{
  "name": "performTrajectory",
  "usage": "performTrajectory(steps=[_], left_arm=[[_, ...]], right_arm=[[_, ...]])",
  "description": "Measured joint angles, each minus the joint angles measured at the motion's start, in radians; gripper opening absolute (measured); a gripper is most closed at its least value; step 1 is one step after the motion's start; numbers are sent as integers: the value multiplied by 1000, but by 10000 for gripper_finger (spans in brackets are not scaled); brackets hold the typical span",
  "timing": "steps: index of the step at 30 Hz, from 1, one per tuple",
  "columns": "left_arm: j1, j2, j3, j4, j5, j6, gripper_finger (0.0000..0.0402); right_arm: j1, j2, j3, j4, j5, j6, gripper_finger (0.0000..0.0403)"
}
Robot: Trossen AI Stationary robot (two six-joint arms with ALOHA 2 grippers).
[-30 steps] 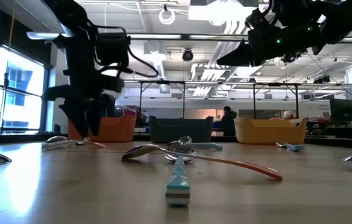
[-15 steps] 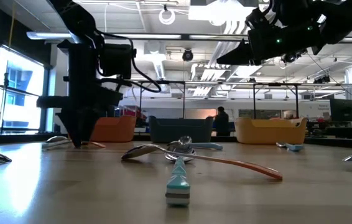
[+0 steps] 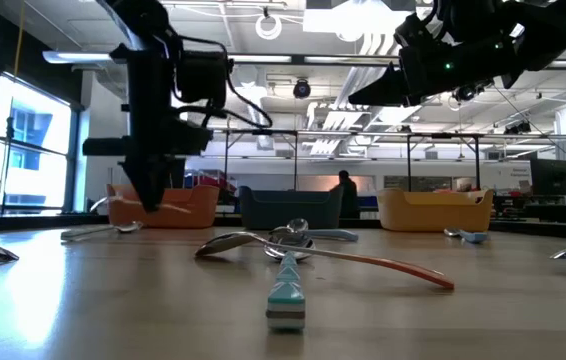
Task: Sort silverware by color (type)
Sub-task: Put the orange spoon into the orange bin
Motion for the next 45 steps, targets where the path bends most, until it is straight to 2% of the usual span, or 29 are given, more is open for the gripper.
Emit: performTrajectory(steps=[3,8,15,18,23,29,33,45], left_arm=[[13,0,68,-70,-62,33,5],[91,-4,172,-103,-57,146,4],[287,-12,251,-99,-47,404,3],[378,-12,256,-56,-8,517,3],[500,-10,256,-15,-2,645,3],[568,3,256,-23,4,694,2],[576,42,256,-21,56,676,2],[602,183,255,30,43,696,1]], right_arm=[[0,0,0,-1,0,-2,0],[0,0,0,-7,0,-2,0],[0,0,0,-30,0,-3,0],[-2,0,0,-32,0,-13,0],[-3,0,0,-38,0,-47,0],[-3,0,0,-22,0,-78,0],[-11,0,0,-13,0,-89,0],[-29,0,0,-9,0,-88,0]])
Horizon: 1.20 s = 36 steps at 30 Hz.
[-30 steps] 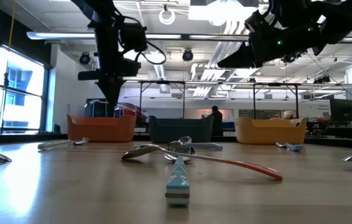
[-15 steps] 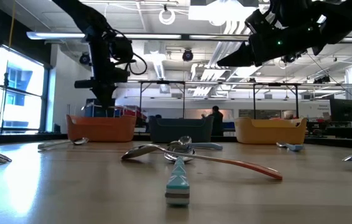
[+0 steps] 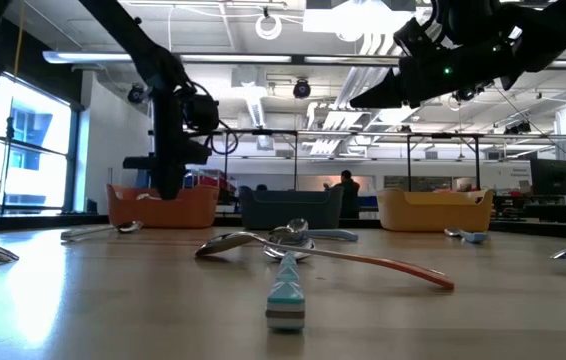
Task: Sort silverware by color (type)
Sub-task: Put the orange spoon into the orange bin, then put the blue spoon into the yellow bin
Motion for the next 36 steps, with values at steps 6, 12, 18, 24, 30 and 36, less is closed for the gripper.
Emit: performTrajectory(steps=[6,12,18,24,30,36], left_arm=[[6,33,0,4,-23,10,3],[2,42,0,40,-50,-50,43],[-16,31,0,49,-95,-120,84],[-57,-13,0,49,-127,-221,92],[-76,-123,0,90,31,-427,37],[-83,-305,-141,270,169,-623,6]], right_arm=[[0,0,0,1,0,-8,0],[0,0,0,23,0,-8,0],[0,0,0,25,0,2,0],[0,0,0,26,11,41,0],[0,0,0,9,12,82,0],[9,5,0,-49,14,113,0]])
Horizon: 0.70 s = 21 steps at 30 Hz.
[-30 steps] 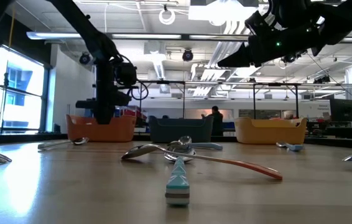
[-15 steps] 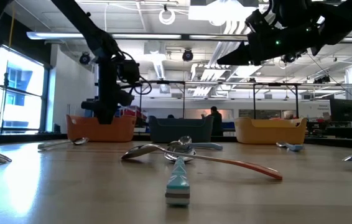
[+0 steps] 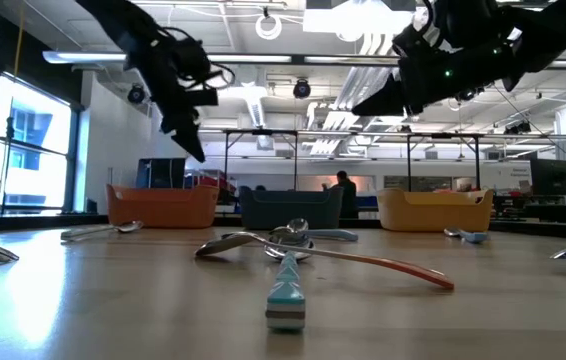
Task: Sort silverware by color (type)
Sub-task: Put the blue spoon into the yellow bin
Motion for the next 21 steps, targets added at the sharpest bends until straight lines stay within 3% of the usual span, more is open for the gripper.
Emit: performTrajectory(steps=[6,10,15,21], left_arm=[[-51,-250,-269,271,-8,-167,1],[-112,-421,-456,475,-9,-321,1],[-216,-596,-644,698,-9,-427,1],[-307,-729,-762,847,-13,-502,1]], right_arm=[[44,53,1,6,0,81,0],[66,119,74,-58,19,170,11],[118,241,186,-226,55,273,65],[139,376,314,-442,96,394,143]])
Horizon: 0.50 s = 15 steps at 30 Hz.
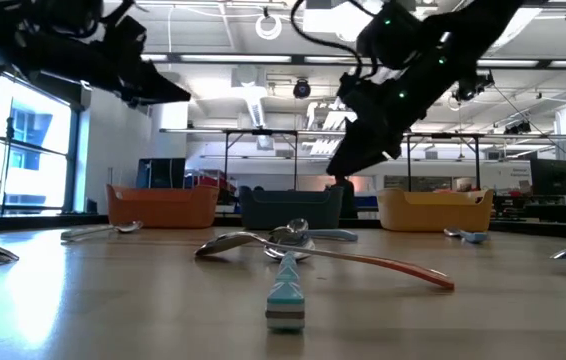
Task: Sort silverware by color (type)
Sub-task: Put the blue spoon into the yellow bin
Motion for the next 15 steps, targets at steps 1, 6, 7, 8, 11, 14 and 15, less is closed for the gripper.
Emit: performTrajectory(steps=[1,6,7,8,11,14,15], left_arm=[[-12,-16,-11,7,0,0,1],[-59,-66,-54,11,7,0,0],[-67,-73,-65,10,8,0,0],[-75,-76,-76,18,8,0,0],[-88,-88,-132,104,9,-26,0],[-90,-102,-205,250,32,-51,0],[-89,-103,-223,299,36,-51,0]], right_arm=[[0,18,23,-28,0,12,153],[-3,101,132,-152,0,52,182],[-3,113,152,-170,-1,56,184],[-3,125,170,-185,-4,56,184],[-3,158,216,-225,-10,56,185],[-6,195,249,-250,-11,85,185],[-10,209,258,-254,-13,101,185]])
